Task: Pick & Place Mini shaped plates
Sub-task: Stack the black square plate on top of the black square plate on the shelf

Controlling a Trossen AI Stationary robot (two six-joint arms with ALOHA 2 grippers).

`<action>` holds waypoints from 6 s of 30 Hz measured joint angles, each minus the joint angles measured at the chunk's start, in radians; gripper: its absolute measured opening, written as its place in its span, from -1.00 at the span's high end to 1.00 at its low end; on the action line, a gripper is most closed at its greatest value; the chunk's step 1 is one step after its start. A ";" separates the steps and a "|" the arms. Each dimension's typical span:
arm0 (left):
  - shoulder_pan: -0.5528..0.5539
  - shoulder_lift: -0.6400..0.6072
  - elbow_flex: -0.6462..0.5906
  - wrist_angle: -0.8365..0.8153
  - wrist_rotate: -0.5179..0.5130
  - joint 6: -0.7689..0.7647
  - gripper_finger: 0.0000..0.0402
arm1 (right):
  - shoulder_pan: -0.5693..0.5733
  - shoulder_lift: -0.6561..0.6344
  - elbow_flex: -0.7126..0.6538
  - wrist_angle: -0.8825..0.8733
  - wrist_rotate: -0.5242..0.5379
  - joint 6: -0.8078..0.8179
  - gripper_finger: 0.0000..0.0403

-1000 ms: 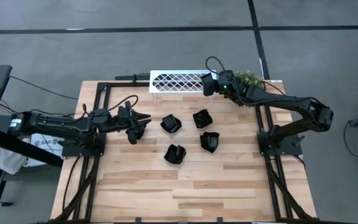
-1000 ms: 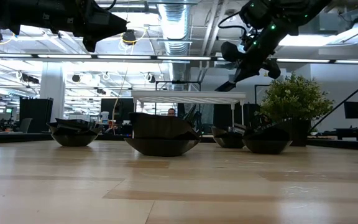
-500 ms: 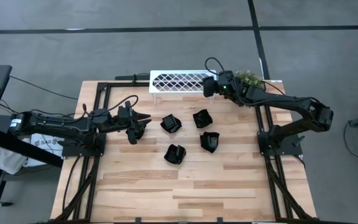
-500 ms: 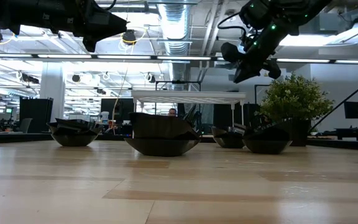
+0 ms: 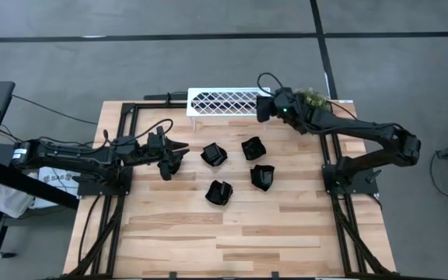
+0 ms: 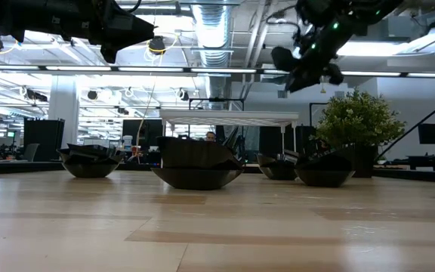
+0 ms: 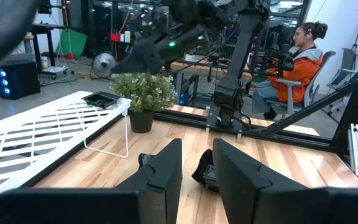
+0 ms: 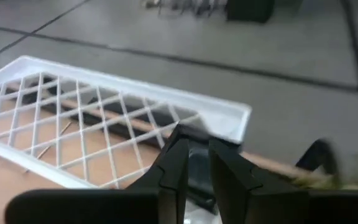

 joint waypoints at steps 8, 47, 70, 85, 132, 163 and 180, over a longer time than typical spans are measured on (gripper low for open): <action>0.000 0.000 0.000 0.010 -0.001 0.024 0.54 | 0.290 -0.169 -0.025 0.001 0.215 -0.170 0.71; 0.000 0.002 0.000 0.066 0.000 -0.005 0.54 | 0.495 0.169 -0.064 -0.152 -0.389 -0.721 0.71; 0.000 0.002 -0.001 0.067 -0.001 -0.012 0.54 | 0.420 0.218 0.036 -0.260 -0.278 -0.788 0.71; 0.000 0.002 -0.001 0.071 0.000 -0.008 0.54 | 0.407 0.239 0.036 -0.318 -0.472 -0.795 0.66; 0.000 0.002 -0.001 0.079 -0.001 0.000 0.54 | 0.352 0.371 0.033 -0.269 -0.644 -0.829 0.40; 0.000 0.002 -0.001 0.081 0.000 0.000 0.54 | 0.356 0.370 0.112 -0.372 -0.573 -0.845 0.73; 0.000 0.002 -0.001 0.080 0.000 0.000 0.54 | 0.354 0.369 0.141 -0.418 -0.599 -0.784 0.54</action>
